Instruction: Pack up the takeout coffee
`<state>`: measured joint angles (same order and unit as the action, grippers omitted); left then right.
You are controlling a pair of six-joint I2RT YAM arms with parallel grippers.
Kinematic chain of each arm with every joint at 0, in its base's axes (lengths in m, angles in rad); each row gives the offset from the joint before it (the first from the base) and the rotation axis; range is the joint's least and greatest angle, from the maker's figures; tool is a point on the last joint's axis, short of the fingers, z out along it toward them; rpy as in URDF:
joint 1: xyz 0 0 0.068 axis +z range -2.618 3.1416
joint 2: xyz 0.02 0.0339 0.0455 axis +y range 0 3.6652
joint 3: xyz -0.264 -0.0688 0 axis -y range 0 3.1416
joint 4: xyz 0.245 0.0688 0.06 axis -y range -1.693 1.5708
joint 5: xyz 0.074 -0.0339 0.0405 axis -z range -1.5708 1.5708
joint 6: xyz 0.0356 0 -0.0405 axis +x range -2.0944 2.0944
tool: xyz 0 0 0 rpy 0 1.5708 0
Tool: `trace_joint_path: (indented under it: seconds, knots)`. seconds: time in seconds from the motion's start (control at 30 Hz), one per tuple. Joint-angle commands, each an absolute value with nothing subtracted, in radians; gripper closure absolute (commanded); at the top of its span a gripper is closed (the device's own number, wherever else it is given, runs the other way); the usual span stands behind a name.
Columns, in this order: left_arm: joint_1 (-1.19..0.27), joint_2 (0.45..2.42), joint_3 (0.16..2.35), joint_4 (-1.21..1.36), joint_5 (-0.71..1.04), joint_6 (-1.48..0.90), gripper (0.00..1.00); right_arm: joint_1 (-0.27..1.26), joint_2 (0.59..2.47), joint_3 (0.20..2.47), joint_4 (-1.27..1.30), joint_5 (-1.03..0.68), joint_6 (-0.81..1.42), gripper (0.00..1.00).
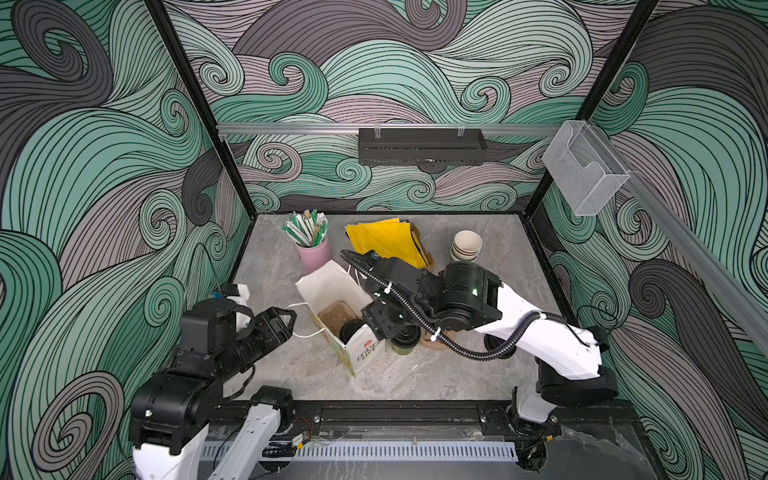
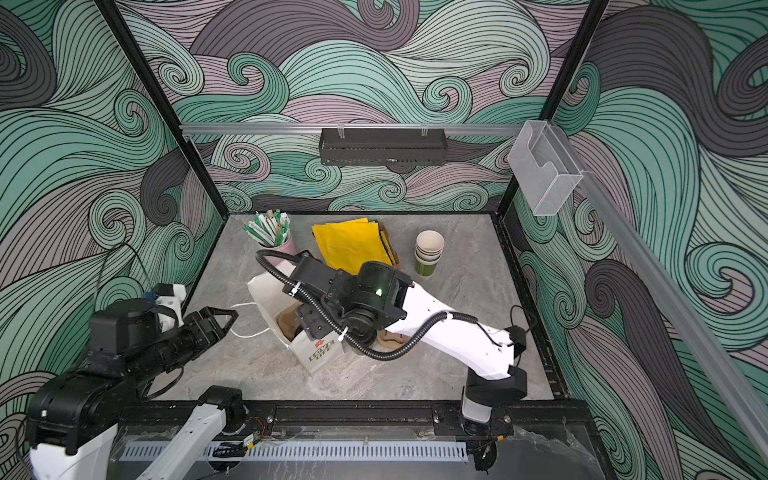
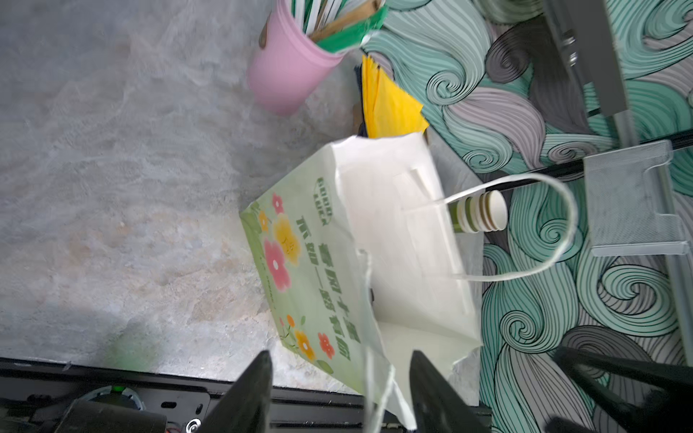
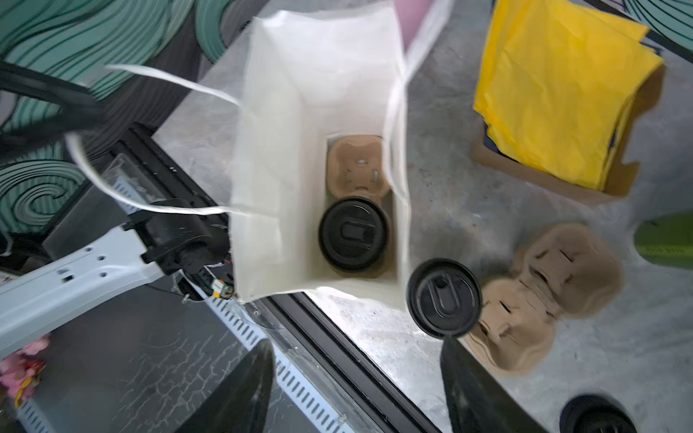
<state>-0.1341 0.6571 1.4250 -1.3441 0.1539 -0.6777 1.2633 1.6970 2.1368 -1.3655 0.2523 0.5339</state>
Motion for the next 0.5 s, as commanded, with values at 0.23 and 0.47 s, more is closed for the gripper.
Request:
trace_joint_path:
  seconds: [0.23, 0.47]
  knots:
    - [-0.140, 1.040, 1.678, -1.280, 0.098, -0.157, 0.23, 1.197, 1.610, 1.976, -1.265, 0.257, 0.582, 0.23]
    - [-0.139, 1.200, 1.641, -1.235, 0.154, 0.079, 0.22, 1.163, 1.705, 1.961, -1.176, 0.165, 0.546, 0.26]
